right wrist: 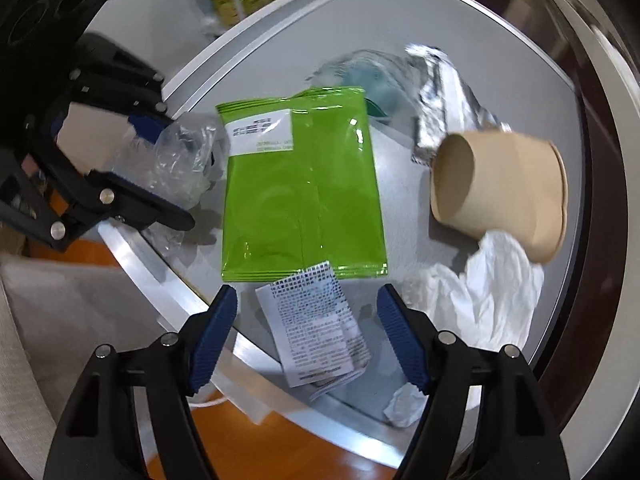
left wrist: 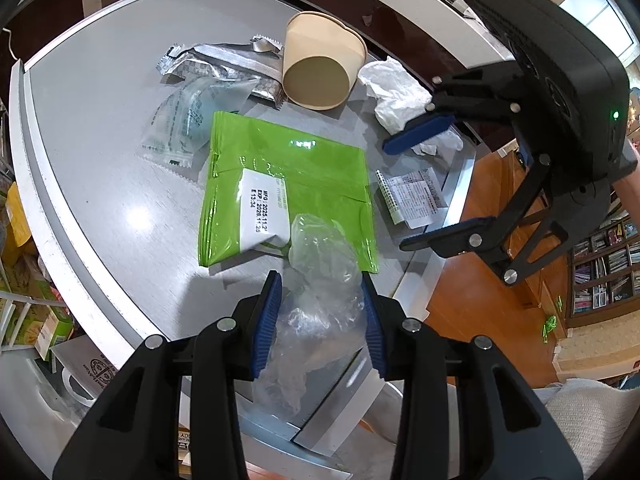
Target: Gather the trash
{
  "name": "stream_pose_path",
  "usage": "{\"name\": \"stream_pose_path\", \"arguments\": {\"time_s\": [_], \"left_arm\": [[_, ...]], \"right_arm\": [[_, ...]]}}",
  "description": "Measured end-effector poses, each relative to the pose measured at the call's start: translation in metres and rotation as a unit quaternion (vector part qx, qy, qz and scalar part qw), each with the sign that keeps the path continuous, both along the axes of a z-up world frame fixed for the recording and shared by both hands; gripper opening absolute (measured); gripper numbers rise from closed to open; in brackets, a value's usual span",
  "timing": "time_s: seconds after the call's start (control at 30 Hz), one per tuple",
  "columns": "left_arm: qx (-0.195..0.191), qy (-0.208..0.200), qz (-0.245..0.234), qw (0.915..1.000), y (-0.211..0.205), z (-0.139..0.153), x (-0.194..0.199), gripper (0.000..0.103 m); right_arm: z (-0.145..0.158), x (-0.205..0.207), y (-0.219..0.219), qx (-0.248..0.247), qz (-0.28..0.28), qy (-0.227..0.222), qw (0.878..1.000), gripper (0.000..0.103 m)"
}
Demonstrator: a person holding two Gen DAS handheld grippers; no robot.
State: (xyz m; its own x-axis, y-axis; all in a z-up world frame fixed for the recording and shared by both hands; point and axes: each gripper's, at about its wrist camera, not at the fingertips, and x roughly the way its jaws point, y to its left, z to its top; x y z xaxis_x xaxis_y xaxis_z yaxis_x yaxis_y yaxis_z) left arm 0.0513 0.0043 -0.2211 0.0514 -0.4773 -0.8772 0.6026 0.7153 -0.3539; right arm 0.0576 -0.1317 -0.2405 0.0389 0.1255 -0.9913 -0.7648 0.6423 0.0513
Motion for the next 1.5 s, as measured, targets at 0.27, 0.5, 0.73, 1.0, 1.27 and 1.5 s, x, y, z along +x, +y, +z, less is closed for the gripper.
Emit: {"name": "stream_pose_path", "arguments": {"time_s": [0.27, 0.5, 0.73, 1.0, 1.27, 1.5], "left_arm": [[-0.003, 0.008, 0.007, 0.9999, 0.002, -0.008, 0.007, 0.04], [-0.014, 0.002, 0.019, 0.9997, 0.008, -0.001, 0.006, 0.04], [-0.032, -0.018, 0.034, 0.9987, 0.017, 0.021, 0.002, 0.04], [-0.047, -0.055, 0.037, 0.9967, 0.012, 0.061, -0.01, 0.04], [-0.056, -0.098, 0.041, 0.9928, 0.009, 0.099, -0.038, 0.04], [-0.049, -0.11, 0.037, 0.9921, -0.003, 0.108, -0.084, 0.04]], "right_arm": [[-0.012, 0.01, 0.01, 0.005, -0.005, 0.032, 0.999, 0.039], [0.016, 0.019, -0.029, 0.053, -0.071, 0.016, 0.996, 0.038], [0.044, 0.007, -0.049, 0.103, -0.133, -0.025, 0.985, 0.038], [0.097, -0.008, -0.062, 0.155, -0.154, -0.078, 0.973, 0.038], [0.127, -0.036, -0.068, 0.179, -0.146, -0.107, 0.967, 0.038], [0.139, -0.084, -0.069, 0.196, -0.133, -0.103, 0.966, 0.038]]}}
